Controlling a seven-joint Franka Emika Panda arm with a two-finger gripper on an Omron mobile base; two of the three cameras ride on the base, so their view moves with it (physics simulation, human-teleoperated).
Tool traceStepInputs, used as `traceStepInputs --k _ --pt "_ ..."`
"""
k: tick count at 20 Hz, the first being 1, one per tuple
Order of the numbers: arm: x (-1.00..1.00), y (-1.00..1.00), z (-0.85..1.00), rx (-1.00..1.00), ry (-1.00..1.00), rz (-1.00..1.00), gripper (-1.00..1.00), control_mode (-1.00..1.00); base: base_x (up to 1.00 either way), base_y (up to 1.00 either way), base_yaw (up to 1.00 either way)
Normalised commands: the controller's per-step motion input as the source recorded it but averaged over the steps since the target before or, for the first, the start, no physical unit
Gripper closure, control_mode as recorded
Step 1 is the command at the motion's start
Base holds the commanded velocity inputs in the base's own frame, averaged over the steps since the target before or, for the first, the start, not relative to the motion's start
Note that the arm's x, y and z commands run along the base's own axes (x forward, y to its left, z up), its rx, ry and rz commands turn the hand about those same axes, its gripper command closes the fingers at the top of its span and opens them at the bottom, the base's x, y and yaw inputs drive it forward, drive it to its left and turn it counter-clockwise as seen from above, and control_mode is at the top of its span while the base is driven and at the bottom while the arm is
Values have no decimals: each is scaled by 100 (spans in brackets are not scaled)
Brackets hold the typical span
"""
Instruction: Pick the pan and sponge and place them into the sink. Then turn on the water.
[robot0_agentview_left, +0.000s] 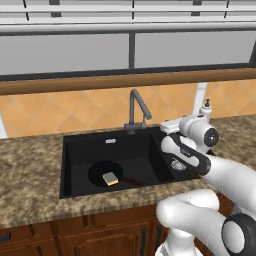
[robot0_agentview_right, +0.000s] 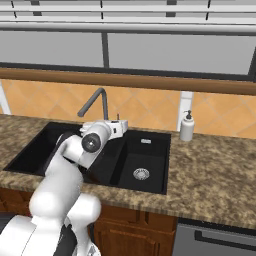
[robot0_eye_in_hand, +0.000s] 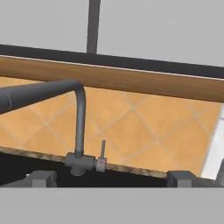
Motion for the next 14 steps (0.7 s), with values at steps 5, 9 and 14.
traceStepInputs --k 5,9,14 --pt "35 0 -35 2 3 0 -100 -100 0 0 0" --pt "26 -15 -38 7 0 0 -100 -100 0 0 0" --pt "27 0 -25 0 0 0 -100 -100 0 0 0"
